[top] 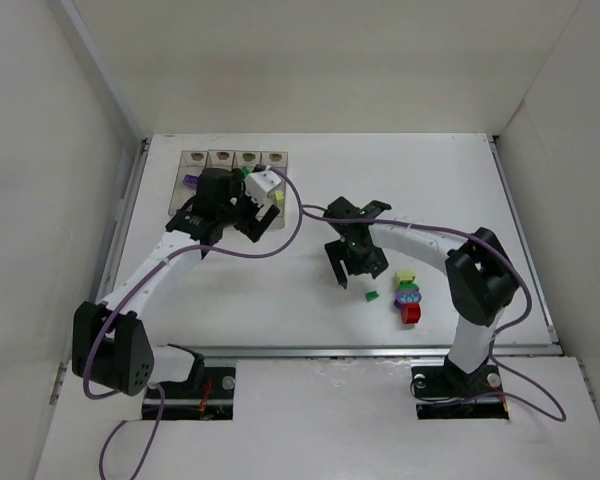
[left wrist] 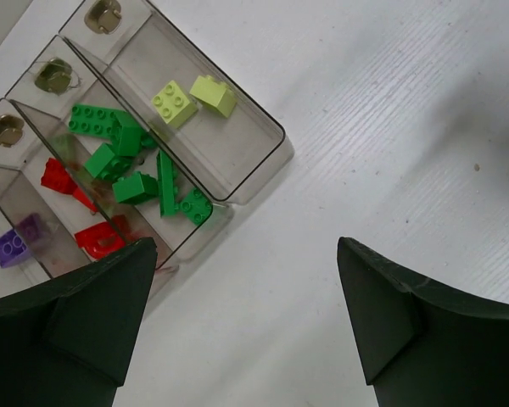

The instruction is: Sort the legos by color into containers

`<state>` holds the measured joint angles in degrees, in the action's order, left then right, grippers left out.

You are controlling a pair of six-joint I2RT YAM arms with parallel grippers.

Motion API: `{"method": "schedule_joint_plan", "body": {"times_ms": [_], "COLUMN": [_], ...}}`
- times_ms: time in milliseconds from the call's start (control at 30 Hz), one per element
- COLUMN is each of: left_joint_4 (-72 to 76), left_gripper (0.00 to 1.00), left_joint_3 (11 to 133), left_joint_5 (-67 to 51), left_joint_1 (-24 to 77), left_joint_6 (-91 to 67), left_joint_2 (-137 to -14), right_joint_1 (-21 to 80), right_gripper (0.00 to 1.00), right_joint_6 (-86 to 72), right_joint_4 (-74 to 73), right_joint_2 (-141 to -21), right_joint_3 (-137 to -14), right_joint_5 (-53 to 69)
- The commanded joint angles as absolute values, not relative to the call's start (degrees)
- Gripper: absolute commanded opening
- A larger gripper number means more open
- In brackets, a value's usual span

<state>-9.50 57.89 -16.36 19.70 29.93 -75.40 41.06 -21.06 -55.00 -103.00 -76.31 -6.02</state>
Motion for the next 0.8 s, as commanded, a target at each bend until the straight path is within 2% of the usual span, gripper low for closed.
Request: {"method": "schedule_joint_plan", "body": {"times_ms": [0, 67, 200, 367, 500, 600, 733, 767], "left_joint_4": [-8.26, -8.78, -9.32, -9.32, -9.32, -9.84, -9.84, -9.84], "left_gripper": [0.85, 0.85, 0.85, 0.84, 0.84, 0.84, 0.84, 0.84], "left_joint_3": [57.39, 56.78, 56.25, 56.25, 56.25, 56.78, 57.30, 57.30], "left_joint_5": [-16.26, -16.87, -18.02, -18.63, -19.16, -19.16, -19.16, -19.16], "left_joint_1": [19.51, 19.51, 19.51, 19.51, 19.51, 19.51, 19.51, 19.51], "left_joint_6": [27.77, 27.25, 26.72, 26.72, 26.72, 26.72, 26.72, 26.72], "left_joint_2": [-70.59, -69.88, -69.35, -68.82, -68.82, -68.82, -68.82, -68.82], "right_joint_1": [38.32, 37.79, 37.79, 37.79, 37.10, 36.56, 36.04, 36.04], "right_gripper": [0.83, 0.84, 0.97, 0.98, 0.89, 0.87, 0.71, 0.71], "right_joint_6": [-24.51, -28.11, -29.00, -25.67, -26.36, -26.37, -25.67, -25.06], "right_joint_4": [-57.92, -56.69, -54.76, -52.31, -49.58, -48.17, -46.50, -45.97], "right_joint_2": [-105.64, -103.46, -100.72, -102.04, -101.26, -100.55, -101.25, -101.25], "right_joint_3": [-75.24, -74.45, -73.74, -69.79, -65.93, -64.60, -64.07, -63.55], "right_joint_5": [-7.66, -7.65, -6.07, -0.01, 1.05, 1.05, 1.05, 1.58]}}
